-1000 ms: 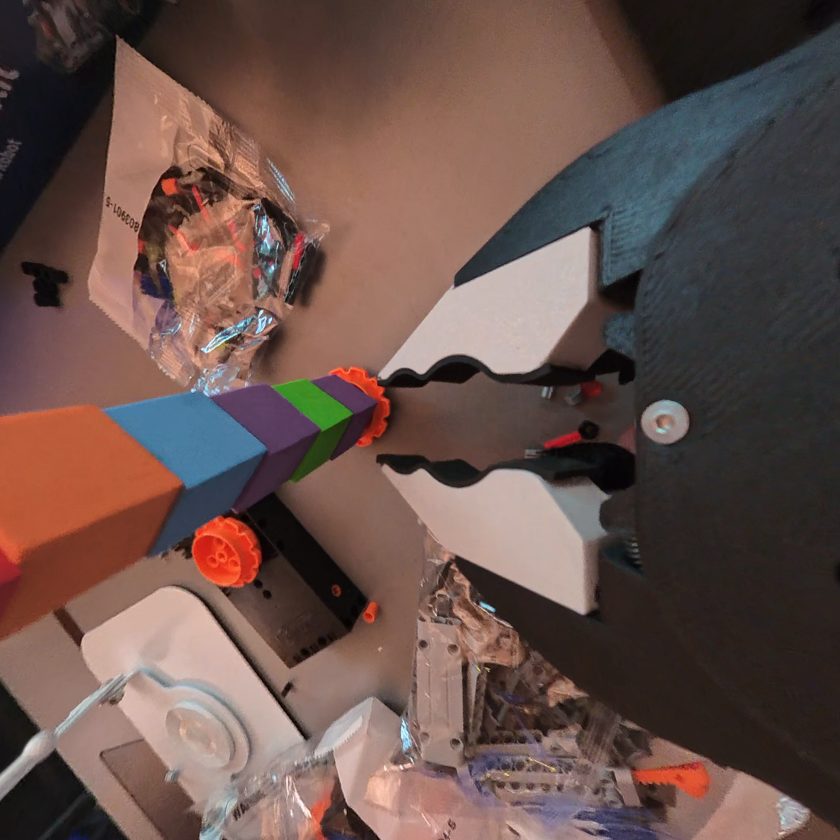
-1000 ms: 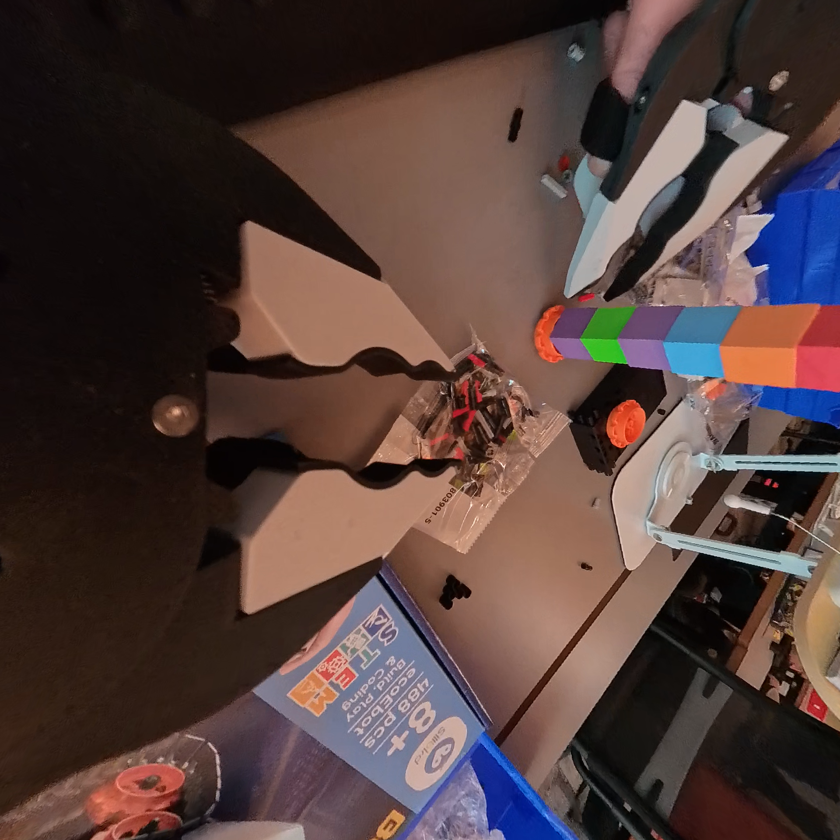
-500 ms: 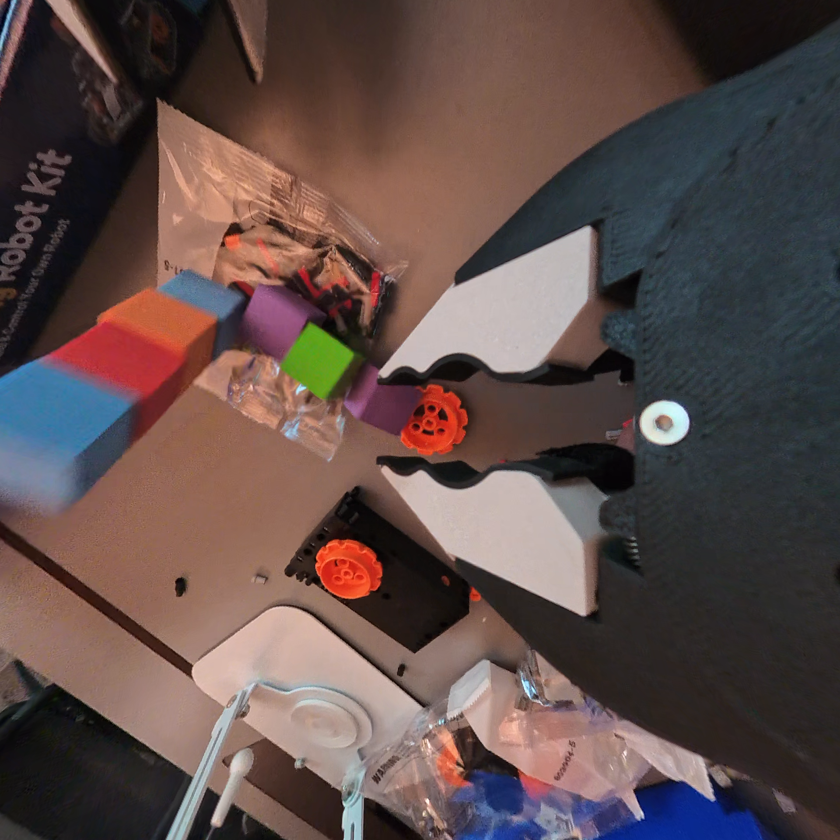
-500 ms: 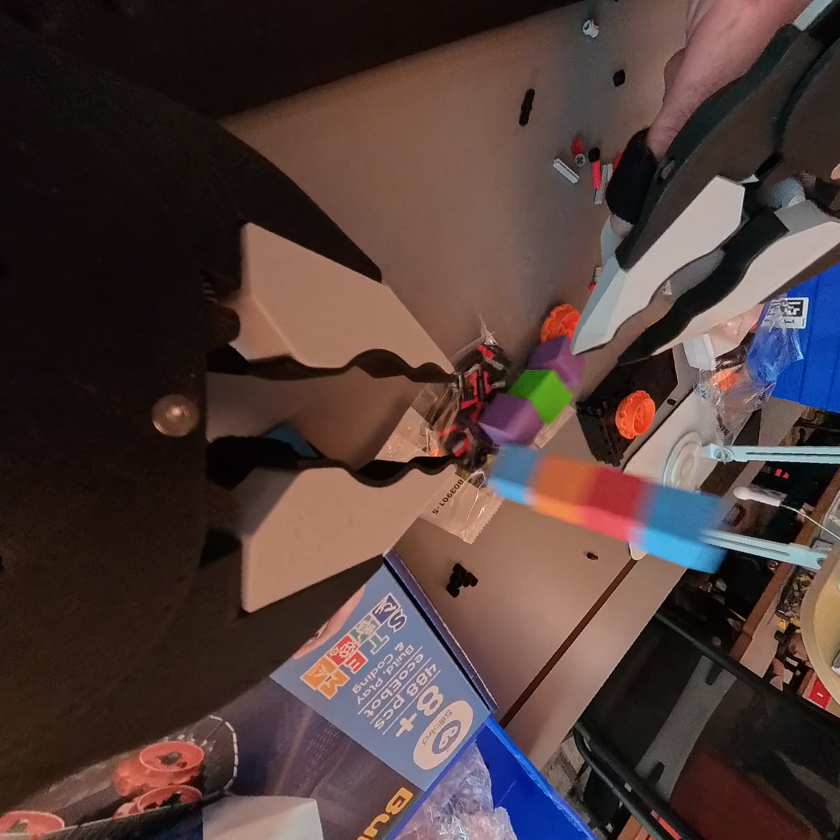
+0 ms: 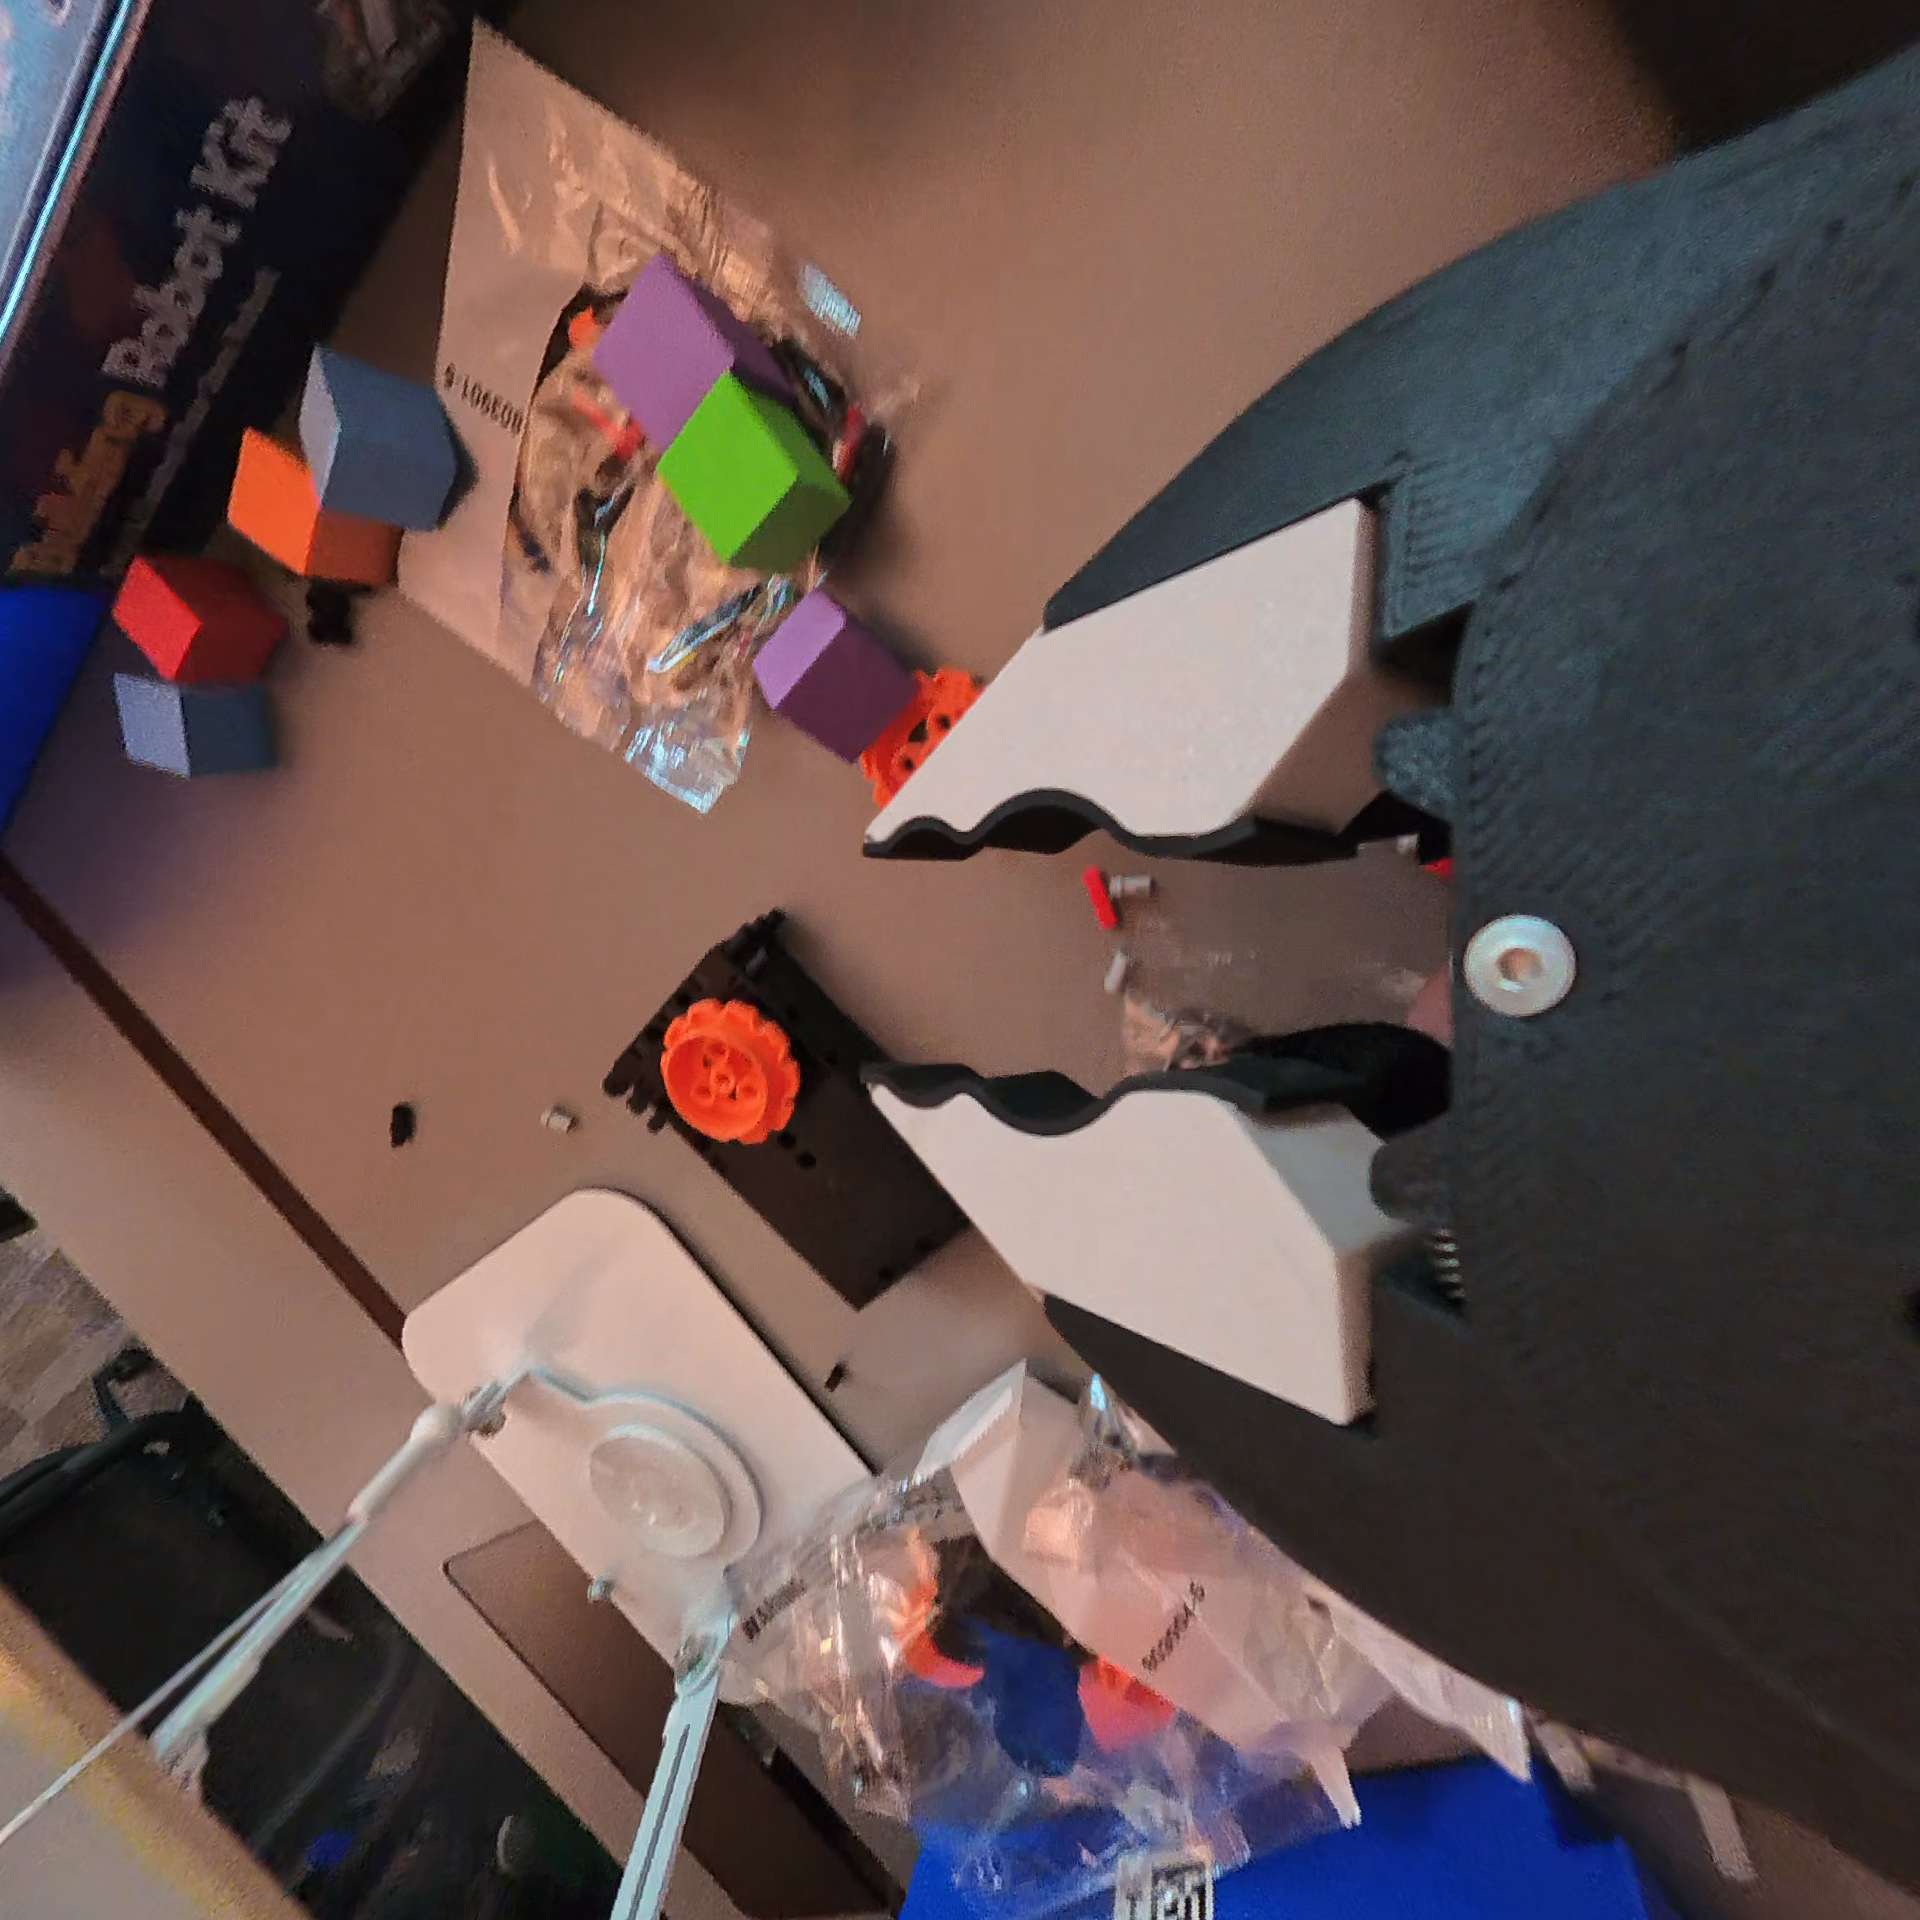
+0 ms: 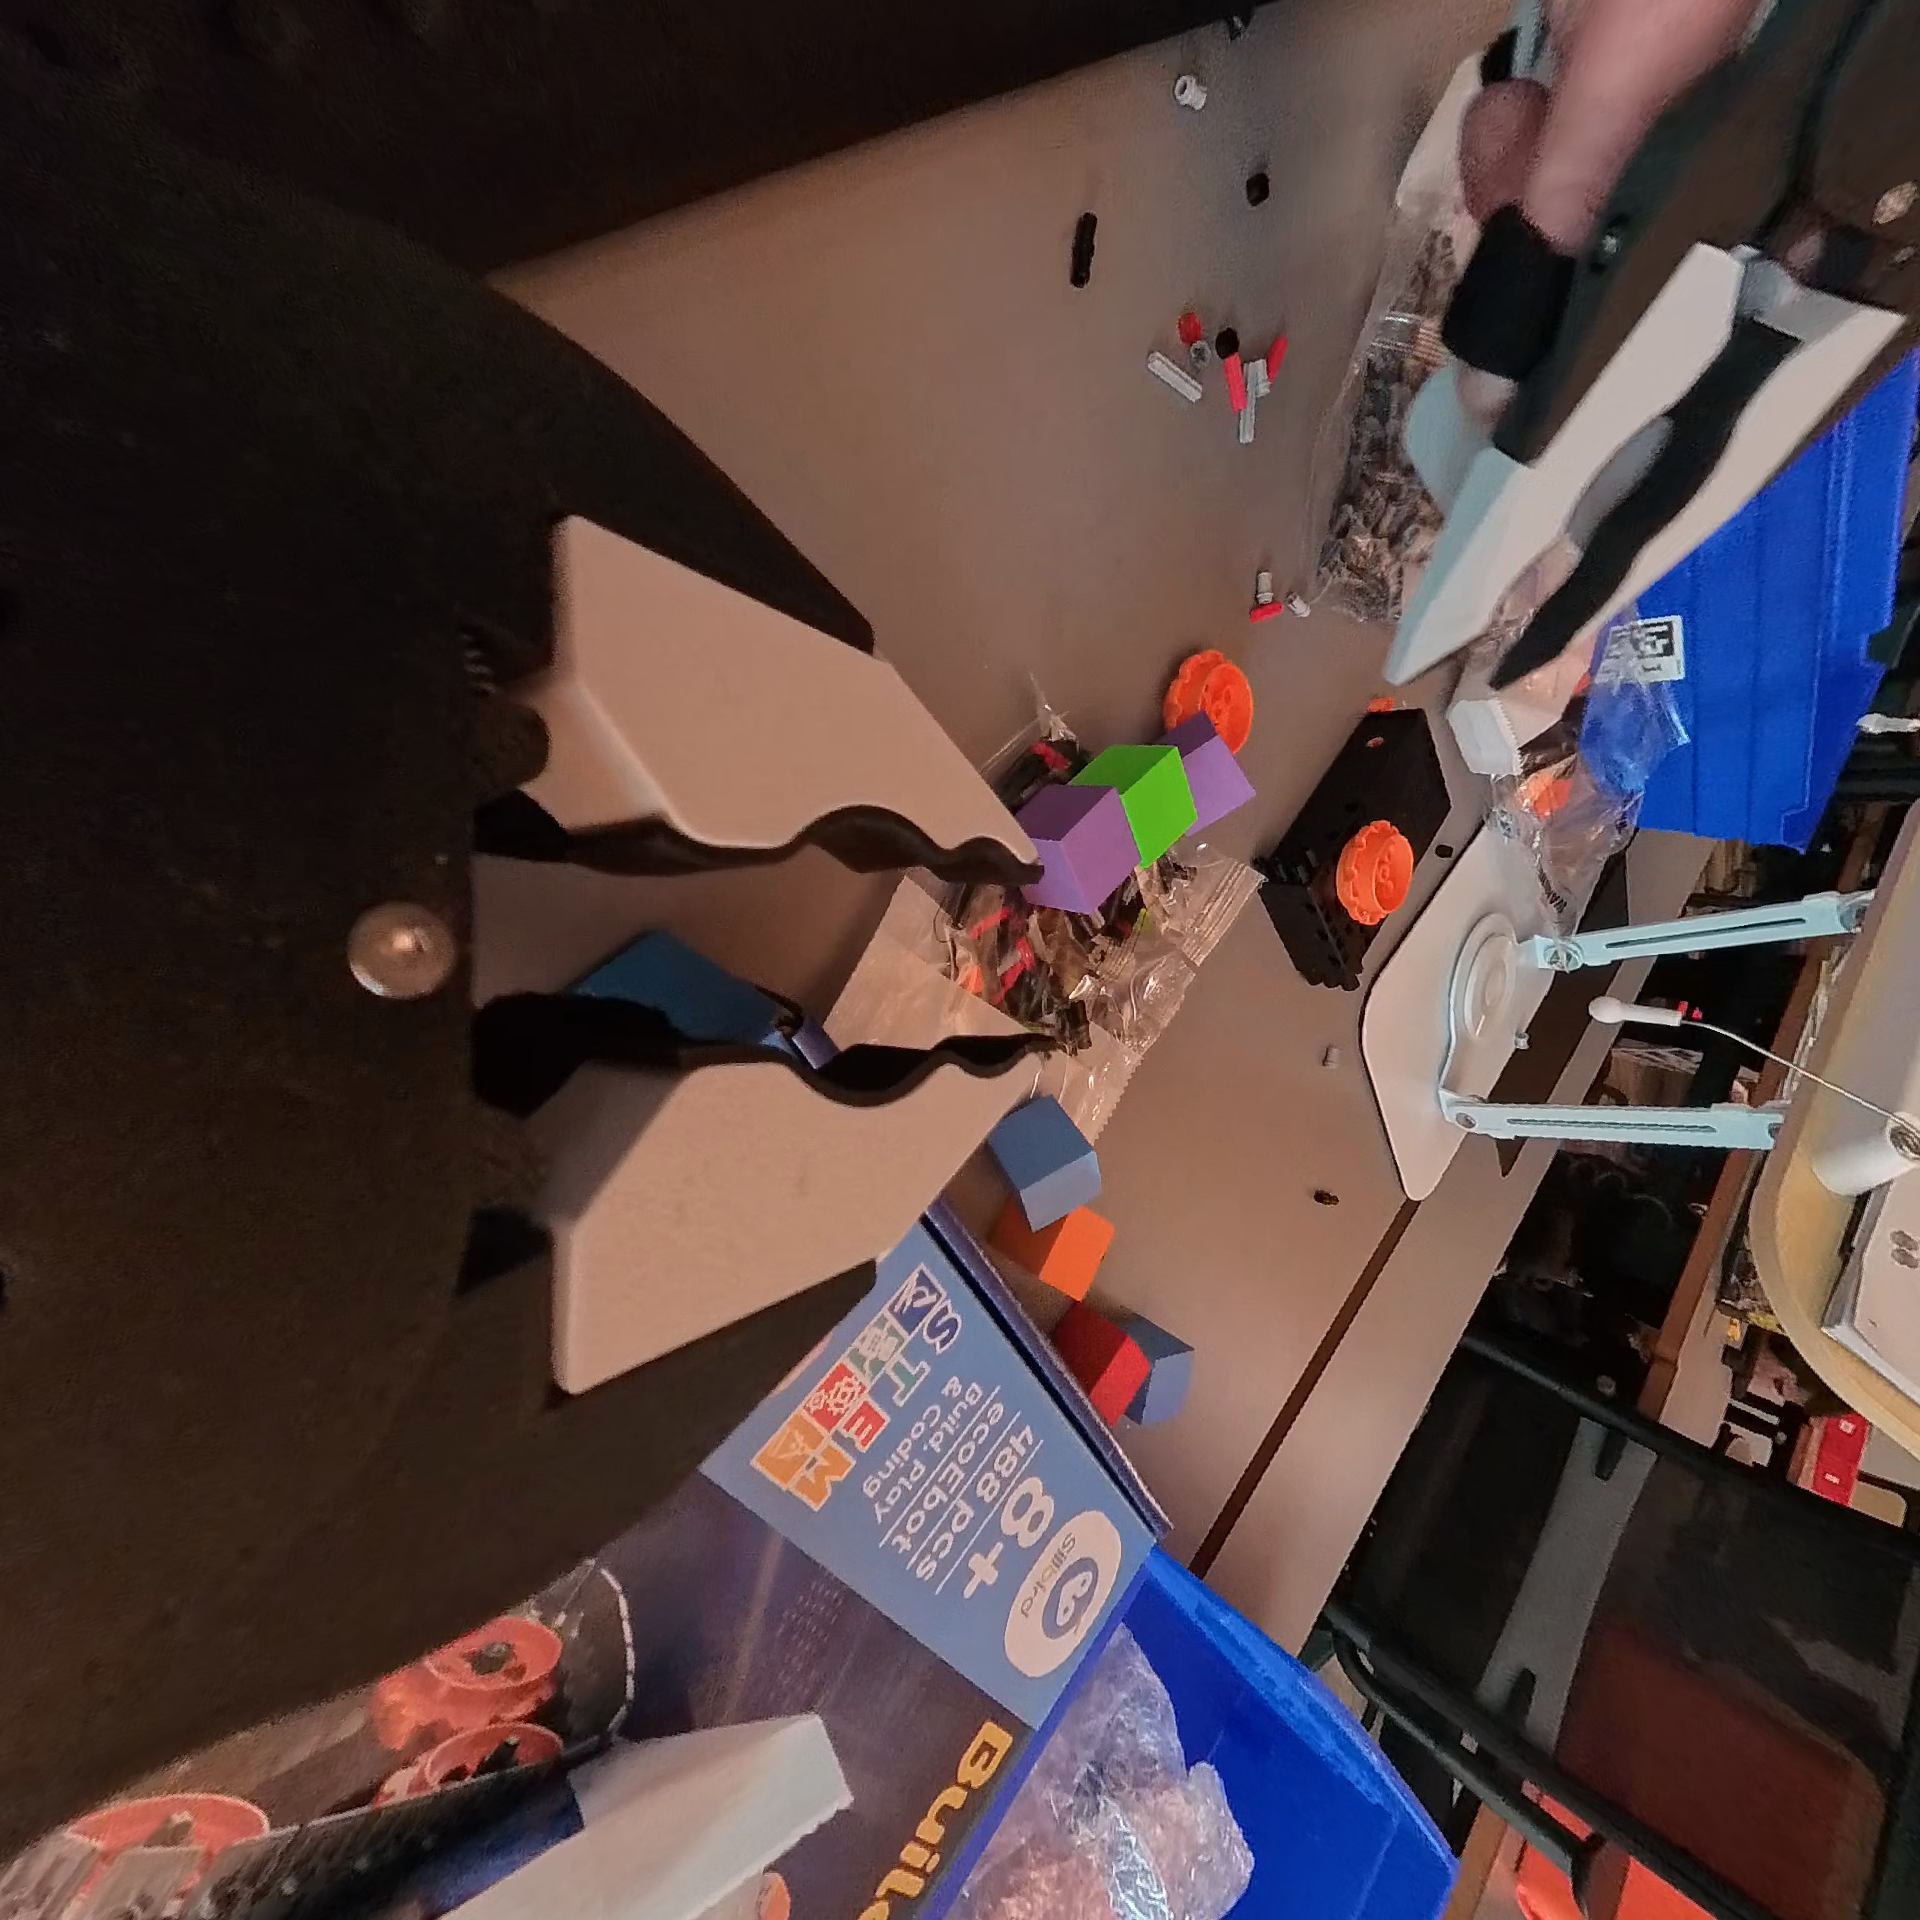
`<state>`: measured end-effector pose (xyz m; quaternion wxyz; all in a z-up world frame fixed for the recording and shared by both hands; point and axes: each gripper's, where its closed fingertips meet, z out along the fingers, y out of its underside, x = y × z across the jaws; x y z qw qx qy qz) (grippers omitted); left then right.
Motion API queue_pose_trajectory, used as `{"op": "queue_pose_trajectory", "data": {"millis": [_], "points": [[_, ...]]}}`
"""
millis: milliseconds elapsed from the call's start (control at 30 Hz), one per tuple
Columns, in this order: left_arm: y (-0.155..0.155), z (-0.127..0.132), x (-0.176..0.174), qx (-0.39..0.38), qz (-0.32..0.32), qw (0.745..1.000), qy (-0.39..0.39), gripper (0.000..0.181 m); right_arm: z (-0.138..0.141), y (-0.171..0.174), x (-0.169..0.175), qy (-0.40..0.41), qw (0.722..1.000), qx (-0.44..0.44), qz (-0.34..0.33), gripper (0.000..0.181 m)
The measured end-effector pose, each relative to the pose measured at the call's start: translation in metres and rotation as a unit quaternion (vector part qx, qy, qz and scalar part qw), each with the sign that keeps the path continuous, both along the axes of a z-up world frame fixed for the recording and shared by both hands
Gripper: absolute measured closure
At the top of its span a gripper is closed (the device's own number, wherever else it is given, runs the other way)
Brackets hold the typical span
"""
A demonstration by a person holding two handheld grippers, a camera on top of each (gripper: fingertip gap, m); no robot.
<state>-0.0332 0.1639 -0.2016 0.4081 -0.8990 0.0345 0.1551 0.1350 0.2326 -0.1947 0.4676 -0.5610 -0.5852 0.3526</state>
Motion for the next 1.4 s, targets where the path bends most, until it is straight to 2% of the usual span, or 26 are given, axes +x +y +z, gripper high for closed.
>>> {"op": "queue_pose_trajectory", "data": {"millis": [167, 333, 433, 533, 667, 833, 933, 1100, 1200, 1267, 1400], "points": [[0.024, 0.003, -0.026, -0.003, 0.003, 1.0, -0.009, 0.139, -0.004, -0.002, -0.001, -0.011, 1.0, 0.013, 0.003, 0.156], [0.052, -0.023, -0.038, -0.061, -0.008, 0.998, -0.005, 0.137, -0.006, -0.002, -0.001, -0.015, 1.0, 0.011, 0.006, 0.16], [0.056, -0.036, -0.048, -0.088, 0.001, 0.996, 0.001, 0.143, -0.007, -0.002, -0.001, -0.017, 1.0, 0.008, 0.007, 0.163], [0.059, -0.039, -0.05, -0.079, 0.0, 0.997, -0.006, 0.147, -0.008, -0.002, -0.002, -0.018, 1.0, 0.006, 0.01, 0.163], [0.048, -0.033, -0.044, -0.073, -0.011, 0.997, -0.011, 0.148, -0.009, -0.004, -0.003, -0.021, 1.0, 0.007, 0.013, 0.163], [0.014, -0.023, -0.013, -0.082, -0.066, 0.994, -0.027, 0.147, -0.009, -0.004, -0.002, -0.022, 1.0, 0.004, 0.015, 0.161], [-0.001, -0.026, 0.014, -0.09, -0.103, 0.989, -0.058, 0.147, -0.01, -0.005, -0.003, -0.024, 1.0, 0.005, 0.016, 0.16], [0.006, -0.045, 0.034, -0.106, -0.121, 0.986, -0.047, 0.147, -0.011, -0.006, -0.003, -0.028, 0.999, 0.009, 0.016, 0.159], [0.018, -0.046, 0.044, -0.104, -0.135, 0.985, -0.034, 0.147, -0.011, -0.005, -0.003, -0.027, 0.999, 0.006, 0.016, 0.161], [0.017, -0.045, 0.042, -0.112, -0.137, 0.984, -0.015, 0.147, -0.012, -0.005, -0.003, -0.028, 0.999, 0.005, 0.018, 0.162], [0.007, -0.038, 0.034, -0.099, -0.131, 0.986, -0.03, 0.147, -0.012, -0.005, -0.003, -0.029, 0.999, 0.005, 0.018, 0.161]]}}
